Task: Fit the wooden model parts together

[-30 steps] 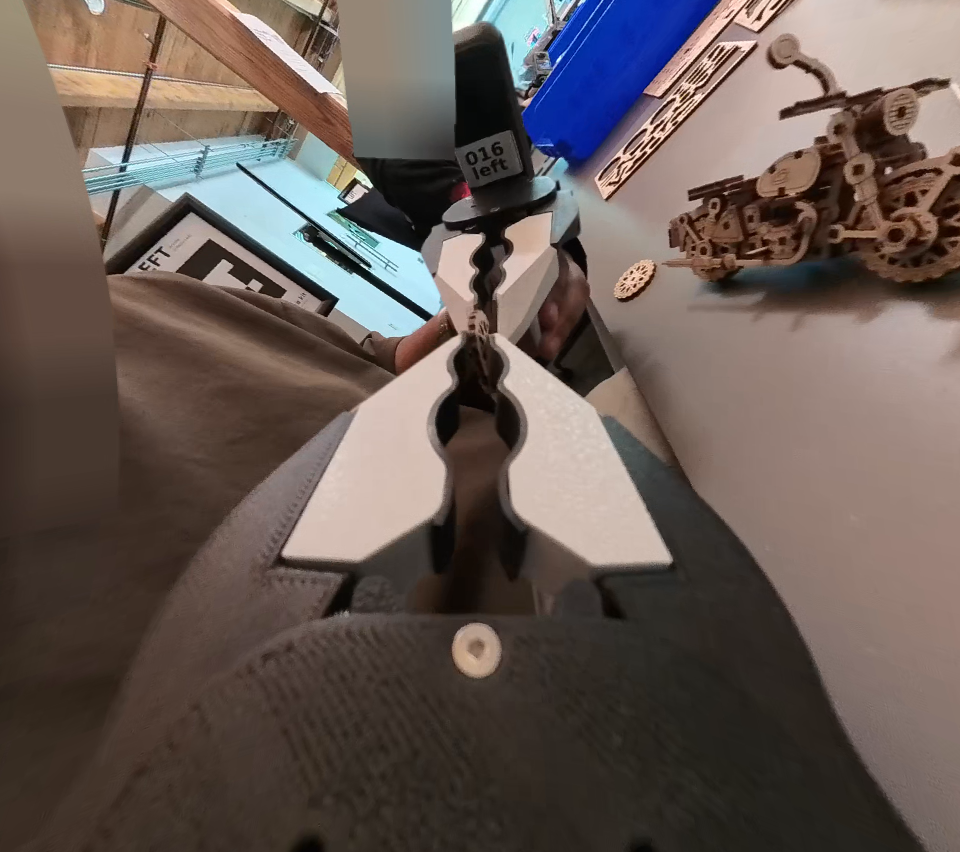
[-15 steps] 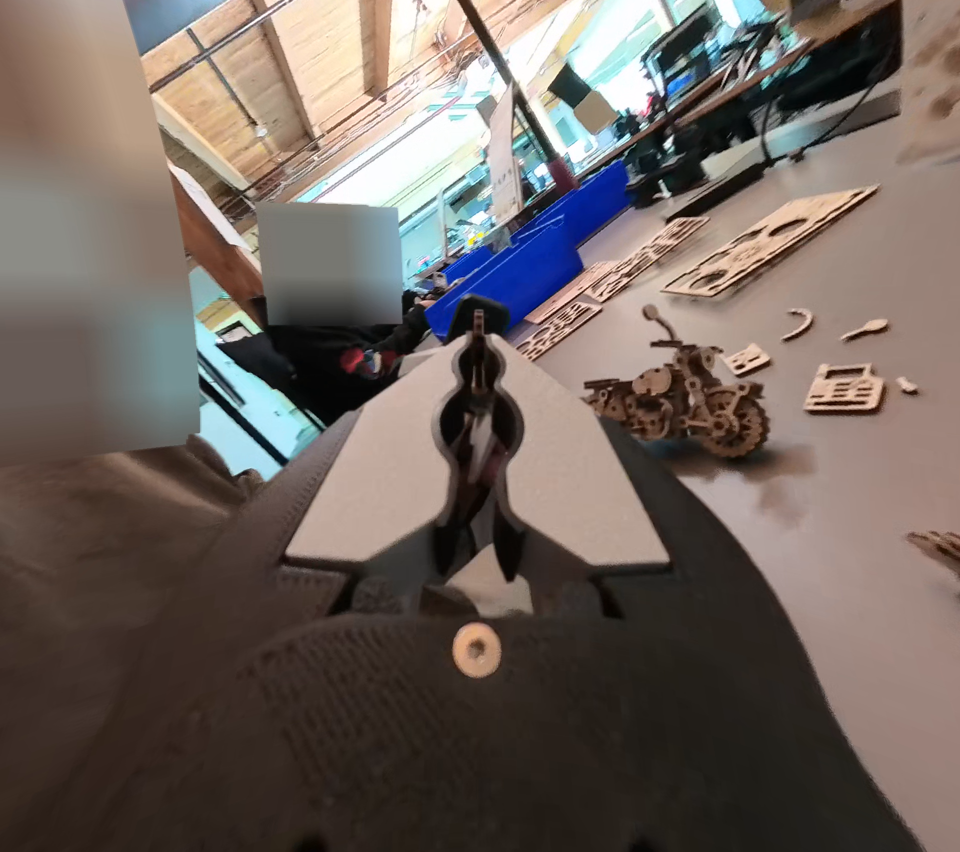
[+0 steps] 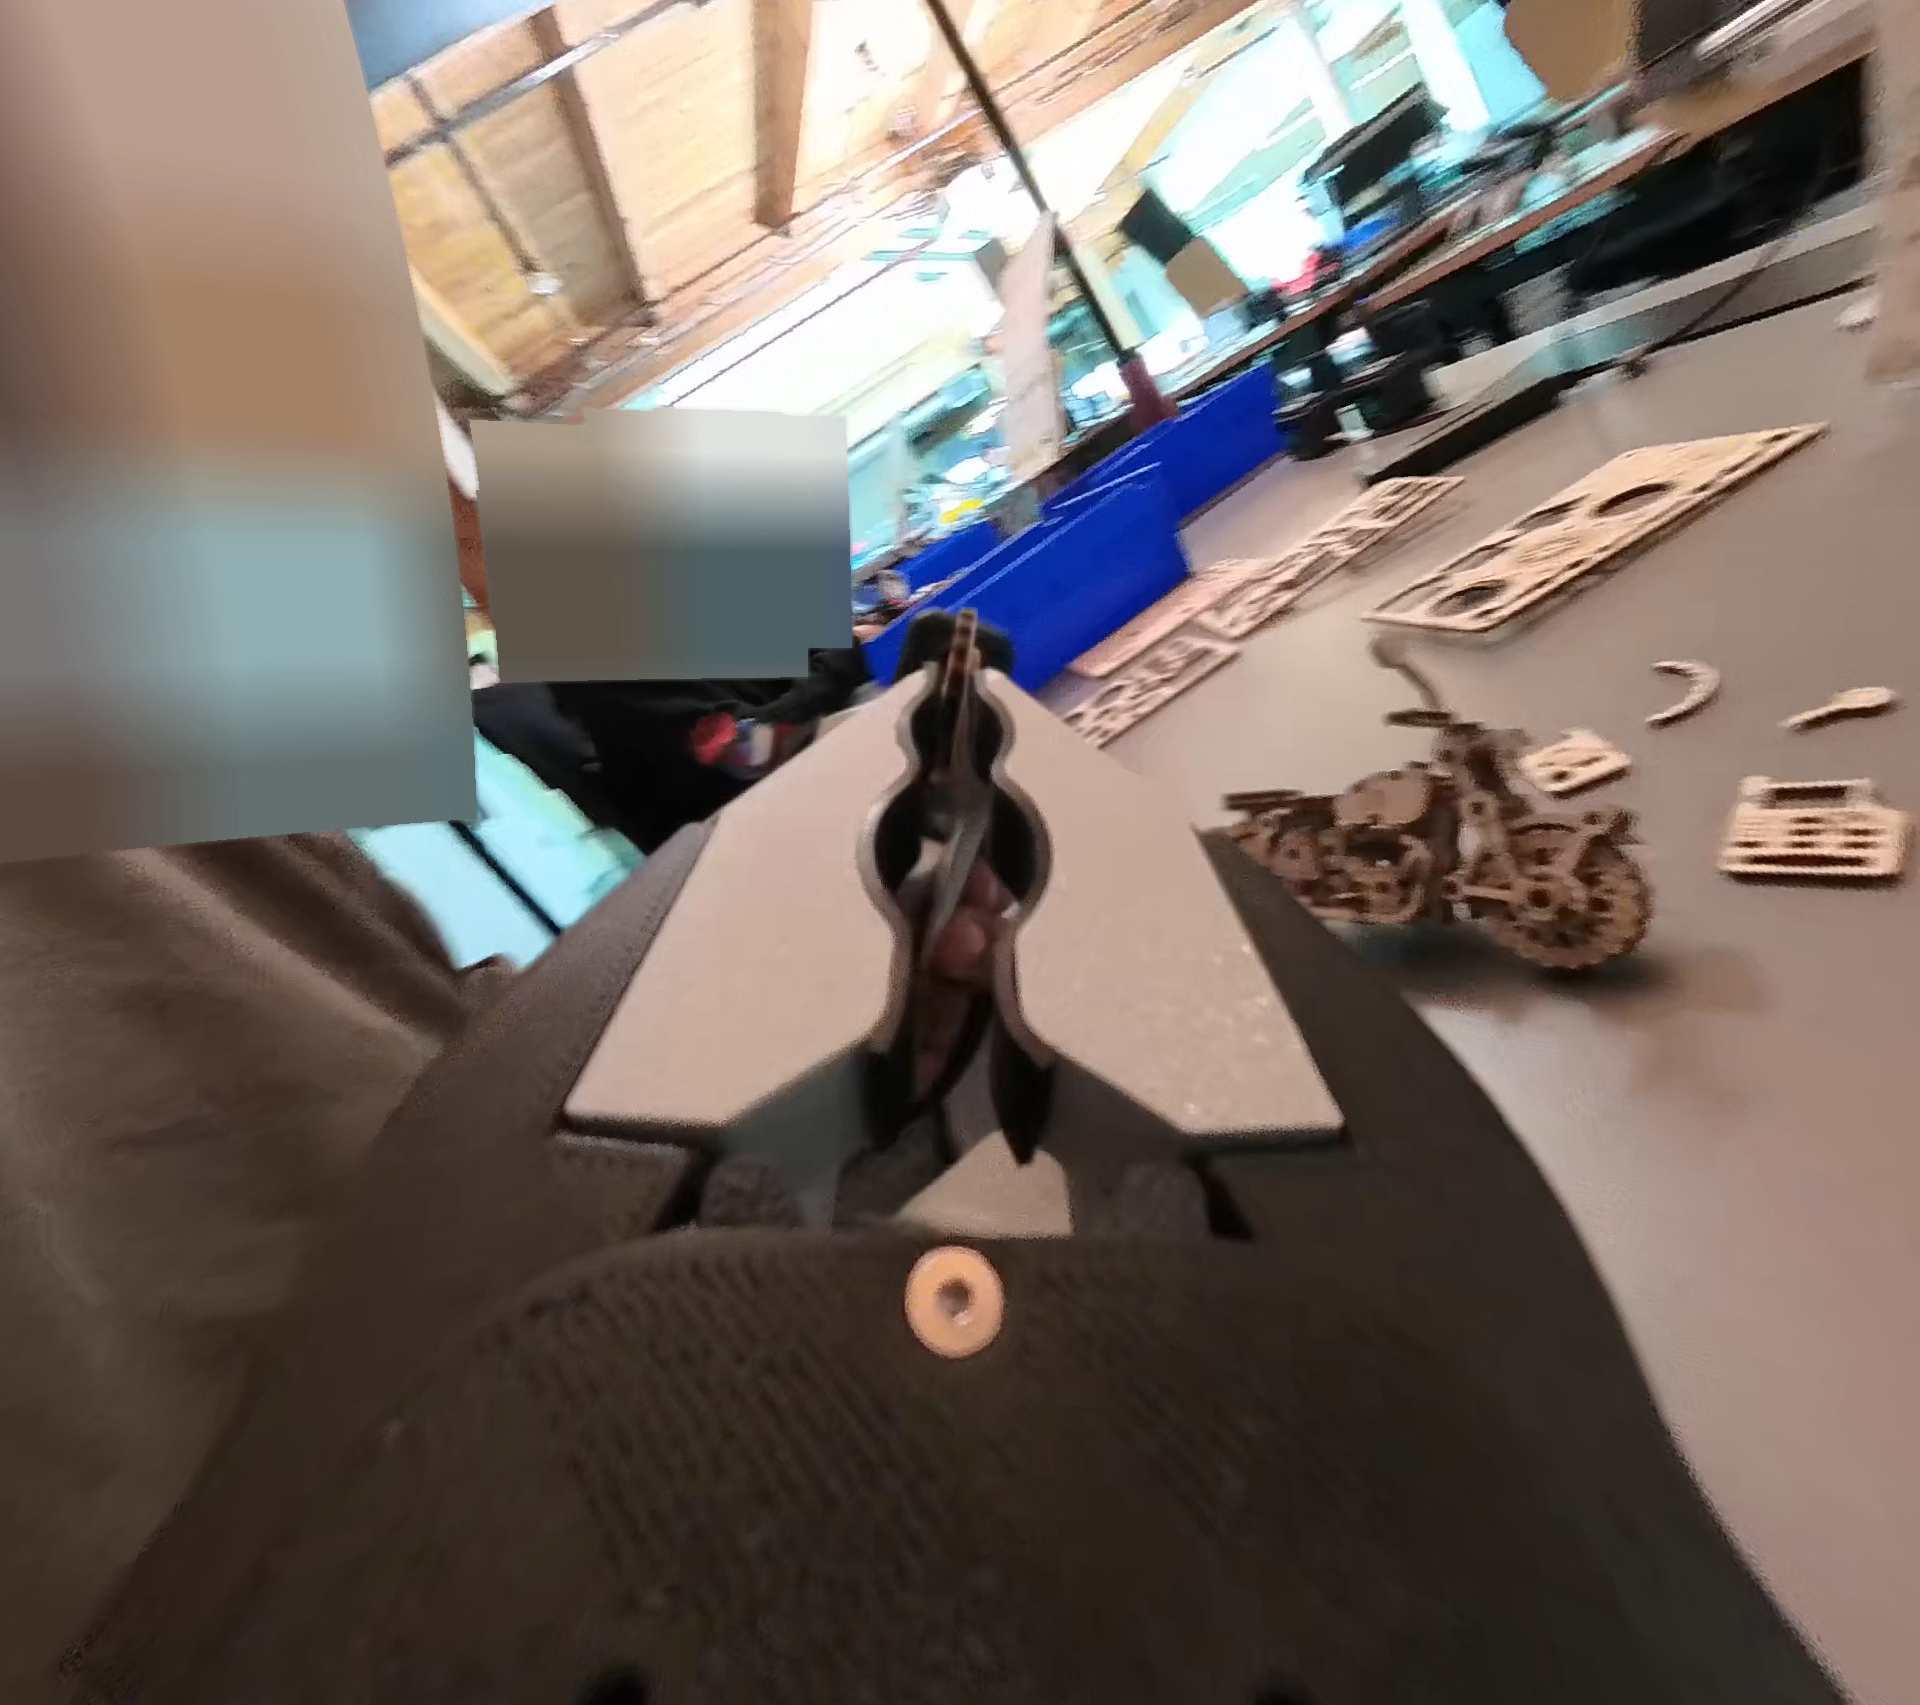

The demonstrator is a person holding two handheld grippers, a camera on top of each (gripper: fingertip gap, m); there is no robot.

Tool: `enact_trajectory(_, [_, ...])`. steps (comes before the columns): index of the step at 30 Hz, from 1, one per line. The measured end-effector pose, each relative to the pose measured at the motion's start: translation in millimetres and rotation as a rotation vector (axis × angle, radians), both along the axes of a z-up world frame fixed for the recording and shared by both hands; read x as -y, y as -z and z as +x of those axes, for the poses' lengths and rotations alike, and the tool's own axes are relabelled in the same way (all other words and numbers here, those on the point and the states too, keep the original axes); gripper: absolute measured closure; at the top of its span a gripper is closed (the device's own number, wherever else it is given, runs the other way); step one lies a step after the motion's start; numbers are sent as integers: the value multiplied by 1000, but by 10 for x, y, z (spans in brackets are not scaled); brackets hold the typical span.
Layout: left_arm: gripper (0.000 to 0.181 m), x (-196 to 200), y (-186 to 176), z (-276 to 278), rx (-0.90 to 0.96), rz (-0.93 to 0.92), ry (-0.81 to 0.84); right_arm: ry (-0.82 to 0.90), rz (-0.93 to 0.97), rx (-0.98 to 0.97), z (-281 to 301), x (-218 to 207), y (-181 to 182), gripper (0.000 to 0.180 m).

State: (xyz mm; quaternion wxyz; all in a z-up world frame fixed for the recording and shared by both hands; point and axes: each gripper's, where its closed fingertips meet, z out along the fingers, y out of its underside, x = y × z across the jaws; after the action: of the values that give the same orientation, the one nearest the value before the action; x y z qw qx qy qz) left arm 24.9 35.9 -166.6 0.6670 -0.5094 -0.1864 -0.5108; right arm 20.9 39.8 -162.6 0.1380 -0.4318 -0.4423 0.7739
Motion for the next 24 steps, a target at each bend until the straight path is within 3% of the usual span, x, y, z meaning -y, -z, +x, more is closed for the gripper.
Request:
enact_trajectory(2, [177, 65, -46, 64, -84, 36, 79, -98, -61, 18, 34, 10, -15, 157])
enact_trajectory(4, [177, 180, -133, 98, -161, 100, 131, -191, -142, 25, 86, -26, -60, 153])
enact_trajectory(8, [177, 379, -131, 327, -390, 159, 279, -343, -299, 126, 132, -76, -28, 168])
enact_trajectory(10, [177, 435, -72, 434, -485, 152, 336, -450, -262, 182, 202, 69, 47, 176])
enact_trajectory(11, [177, 460, -47, 477, -517, 151, 358, -491, -217, 205, 240, 154, 93, 171])
enact_trajectory(19, [177, 519, 45, 643, -603, 160, 448, -679, -87, 205, 521, 423, 143, 174])
enact_trajectory(24, [177, 517, 30, 680, -634, 182, 448, -849, -237, 268, 674, 525, 134, 167])
